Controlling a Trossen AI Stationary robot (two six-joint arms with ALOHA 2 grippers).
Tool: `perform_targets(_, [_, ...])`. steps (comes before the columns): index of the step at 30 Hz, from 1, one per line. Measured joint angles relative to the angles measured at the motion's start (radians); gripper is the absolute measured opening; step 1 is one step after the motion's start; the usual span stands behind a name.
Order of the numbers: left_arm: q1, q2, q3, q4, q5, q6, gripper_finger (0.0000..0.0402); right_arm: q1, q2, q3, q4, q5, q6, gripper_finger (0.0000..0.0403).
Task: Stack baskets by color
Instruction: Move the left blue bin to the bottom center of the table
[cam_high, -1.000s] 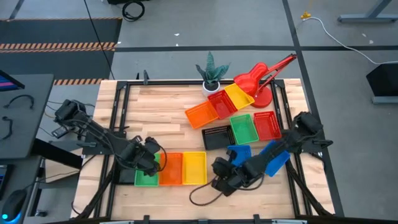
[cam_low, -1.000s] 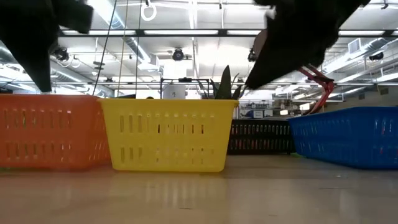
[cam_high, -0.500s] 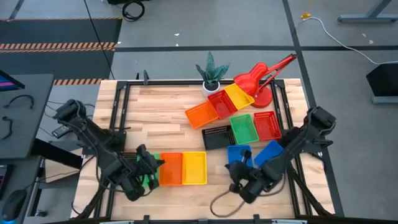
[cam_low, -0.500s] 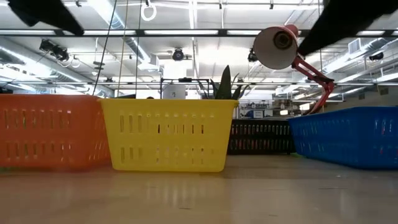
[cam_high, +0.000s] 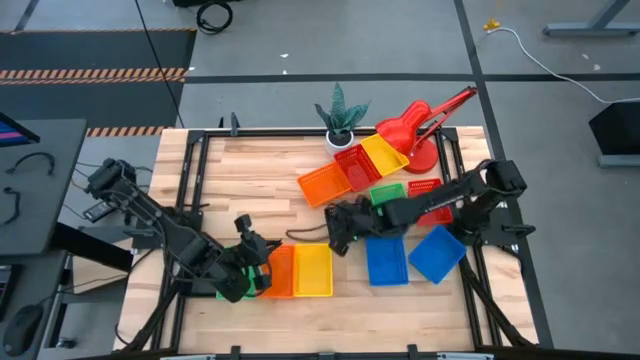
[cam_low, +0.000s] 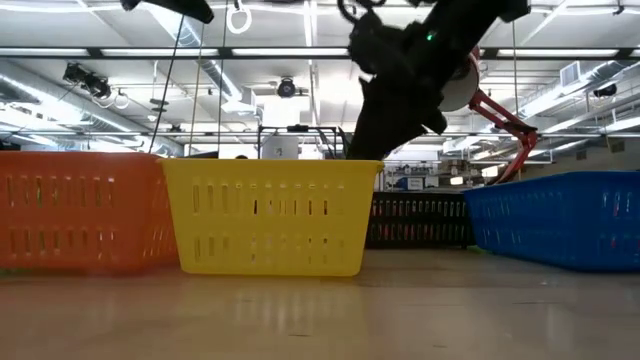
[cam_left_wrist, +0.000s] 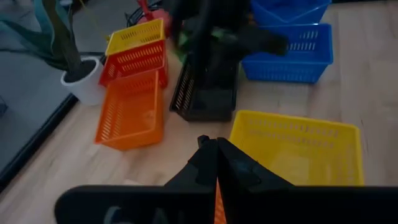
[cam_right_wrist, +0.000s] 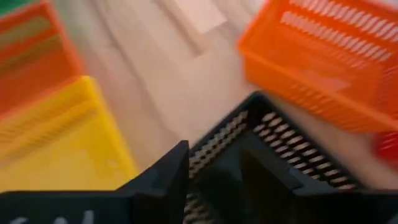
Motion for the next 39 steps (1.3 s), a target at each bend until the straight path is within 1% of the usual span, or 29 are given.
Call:
perform_targets(4, [-0.004,0.000,0.001,-0.029,0.002,0.023,0.0011,-0.026,-0.050,0.000,-0.054,-0.022,-0.087,0.0163])
perform_targets(7, [-0.013,0.000,-0.016,-0.040,0.001,-0.008,0.0011,0.001,-0.103,0.000,-0.131,-0.082,-0.113,0.0161])
perform_targets(10, [-0.032,0.000,-0.044,-0.037,-0.005,-0.059,0.0011,0.084,-0.156,0.000,-0.222,-0.210,-0.160,0.0159])
perform_targets(12, [-0.044,0.001,-0.061,-0.030,-0.010,-0.090,0.0011,0.163,-0.180,0.000,-0.272,-0.305,-0.171,0.0158])
perform_targets(14, [-0.058,0.003,-0.075,-0.019,-0.010,-0.110,0.0012,0.251,-0.189,0.000,-0.291,-0.332,-0.140,0.0158])
perform_targets(17, [-0.081,0.003,-0.083,-0.002,-0.013,-0.116,0.0011,0.388,-0.173,0.001,-0.296,-0.327,-0.048,0.0158])
perform_targets(19, [-0.096,0.003,-0.084,0.011,-0.013,-0.117,0.0010,0.467,-0.150,0.000,-0.295,-0.290,0.029,0.0158])
perform_targets(22, [-0.121,0.003,-0.084,0.053,-0.013,-0.113,0.0012,0.548,-0.129,0.000,-0.295,-0.240,0.137,0.0158])
perform_targets(24, [-0.137,0.003,-0.084,0.084,-0.013,-0.105,0.0015,0.582,-0.120,0.000,-0.307,-0.219,0.163,0.0158])
perform_targets(29, [-0.152,0.003,-0.084,0.115,-0.015,-0.102,0.0012,0.613,-0.086,0.001,-0.352,-0.146,0.112,0.0158])
perform_targets(32, [-0.151,0.003,-0.084,0.129,-0.027,-0.102,0.0009,0.599,-0.056,0.000,-0.390,-0.130,0.076,0.0158])
perform_targets(36, [-0.151,0.003,-0.085,0.133,-0.028,-0.107,0.0012,0.566,-0.011,0.000,-0.405,-0.120,0.070,0.0157])
perform_targets(39, [-0.151,0.003,-0.085,0.138,-0.028,-0.110,0.0018,0.546,0.018,0.001,-0.407,-0.128,0.075,0.0150])
